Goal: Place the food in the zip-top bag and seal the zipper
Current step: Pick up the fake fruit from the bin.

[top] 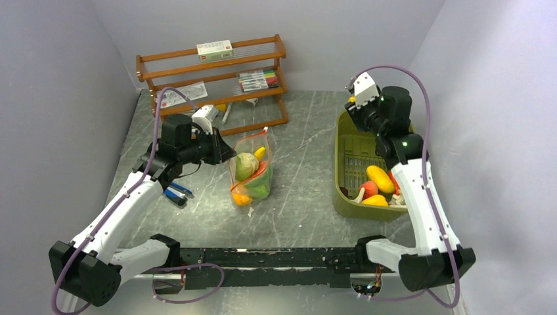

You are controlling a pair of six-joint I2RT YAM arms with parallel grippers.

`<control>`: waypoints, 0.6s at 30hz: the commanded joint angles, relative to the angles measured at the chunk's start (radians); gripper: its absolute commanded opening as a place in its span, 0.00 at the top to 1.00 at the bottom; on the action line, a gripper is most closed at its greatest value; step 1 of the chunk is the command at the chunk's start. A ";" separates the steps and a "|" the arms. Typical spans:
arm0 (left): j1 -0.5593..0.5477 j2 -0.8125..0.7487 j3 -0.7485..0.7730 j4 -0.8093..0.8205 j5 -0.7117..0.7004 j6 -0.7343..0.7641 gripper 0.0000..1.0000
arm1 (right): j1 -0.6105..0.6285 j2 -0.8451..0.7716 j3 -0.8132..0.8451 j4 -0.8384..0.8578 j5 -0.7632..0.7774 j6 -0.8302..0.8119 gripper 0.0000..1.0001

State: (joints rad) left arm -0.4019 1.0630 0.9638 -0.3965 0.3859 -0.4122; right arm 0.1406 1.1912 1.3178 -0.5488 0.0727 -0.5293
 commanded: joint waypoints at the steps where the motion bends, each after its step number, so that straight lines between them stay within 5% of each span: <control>1: 0.002 0.007 0.034 0.006 0.011 -0.017 0.93 | 0.074 -0.068 0.019 0.036 -0.190 0.096 0.56; 18: 0.001 0.032 0.024 0.021 0.030 -0.072 0.93 | 0.447 -0.062 -0.100 0.282 -0.492 0.249 0.55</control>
State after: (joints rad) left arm -0.4019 1.0882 0.9668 -0.3962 0.3973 -0.4686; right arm 0.5346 1.1122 1.2385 -0.3546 -0.3321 -0.3008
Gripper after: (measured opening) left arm 0.071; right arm 0.487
